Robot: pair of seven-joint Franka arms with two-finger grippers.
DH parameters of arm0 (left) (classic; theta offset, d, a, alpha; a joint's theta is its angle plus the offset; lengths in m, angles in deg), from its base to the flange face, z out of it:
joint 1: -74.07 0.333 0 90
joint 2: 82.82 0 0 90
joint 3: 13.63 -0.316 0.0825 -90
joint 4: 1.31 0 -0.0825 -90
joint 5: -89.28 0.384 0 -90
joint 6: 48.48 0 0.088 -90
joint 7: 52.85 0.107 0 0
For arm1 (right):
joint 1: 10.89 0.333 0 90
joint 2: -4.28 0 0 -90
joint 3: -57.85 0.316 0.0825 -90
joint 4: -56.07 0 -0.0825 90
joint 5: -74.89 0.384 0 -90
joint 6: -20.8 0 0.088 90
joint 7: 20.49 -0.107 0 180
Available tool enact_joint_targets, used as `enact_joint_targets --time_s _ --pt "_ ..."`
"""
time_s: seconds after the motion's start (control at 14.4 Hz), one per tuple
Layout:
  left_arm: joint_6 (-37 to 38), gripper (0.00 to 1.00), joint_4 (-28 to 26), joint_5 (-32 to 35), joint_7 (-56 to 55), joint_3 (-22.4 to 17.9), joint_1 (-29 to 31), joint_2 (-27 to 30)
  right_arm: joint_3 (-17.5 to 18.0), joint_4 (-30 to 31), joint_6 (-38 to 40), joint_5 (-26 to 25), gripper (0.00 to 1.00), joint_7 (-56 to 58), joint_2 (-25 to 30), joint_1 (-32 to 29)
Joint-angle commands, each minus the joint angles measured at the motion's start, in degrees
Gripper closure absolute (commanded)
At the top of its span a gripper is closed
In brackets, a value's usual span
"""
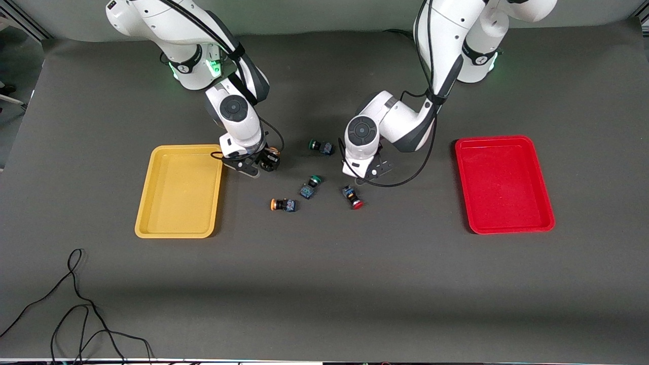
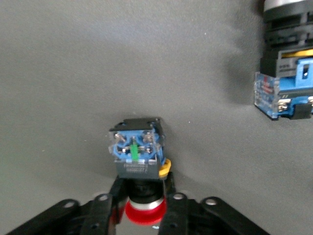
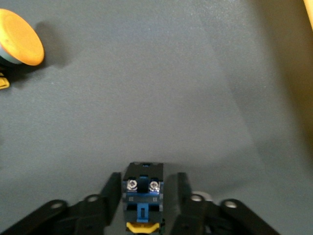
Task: Place red and yellow buttons in trays
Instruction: 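Carry the yellow button to the yellow tray while the left gripper carries red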
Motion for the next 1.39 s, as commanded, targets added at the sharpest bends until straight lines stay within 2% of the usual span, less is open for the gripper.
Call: enact_joint_targets --time_s 0.0,0.14,0.28,0.42,0.56,0.7,0.84,1.04,1.18,1.32 --pt "7.9 1.00 1.4 0.0 0.2 -0.8 0.4 4.0 -0.4 -0.9 1.0 -0.5 0.84 0.8 0.6 0.3" --pt "17.0 1.00 2.0 0.4 6.4 -0.8 4.3 8.8 -0.5 -3.4 6.4 -0.5 0.84 0.8 1.7 0.1" --pt "26.2 1.00 1.5 2.0 15.0 -0.9 9.5 14.0 -1.0 -8.5 18.1 -0.5 0.84 2.5 4.9 -0.2" --pt "33.2 1.00 0.8 7.6 23.3 -0.8 15.5 18.0 -4.2 -14.1 29.8 0.2 0.84 9.3 7.9 -0.3" --pt "36.1 1.00 -0.5 10.6 34.3 -0.9 22.9 20.6 -9.0 -17.3 35.8 0.3 0.84 19.6 10.5 -0.3" --pt "34.6 1.00 -4.0 13.6 42.8 -0.8 29.3 22.0 -14.7 -18.2 38.0 0.3 0.84 31.8 13.0 -0.3" --pt "28.5 1.00 -9.9 15.0 45.6 -0.9 33.4 23.2 -22.1 -18.3 37.5 0.3 0.84 45.0 13.8 -0.3" --pt "18.4 1.00 -19.6 14.9 45.6 -0.9 34.3 24.1 -32.6 -18.5 34.0 0.2 0.84 60.9 12.7 -0.4" --pt "12.6 1.00 -24.0 14.9 45.6 -0.9 35.3 24.0 -36.6 -18.3 31.7 0.2 0.84 64.1 10.9 -0.4" --pt "5.8 1.00 -27.5 15.0 45.7 -0.9 36.5 23.2 -37.3 -16.5 26.0 0.7 0.84 65.9 7.3 -1.6"
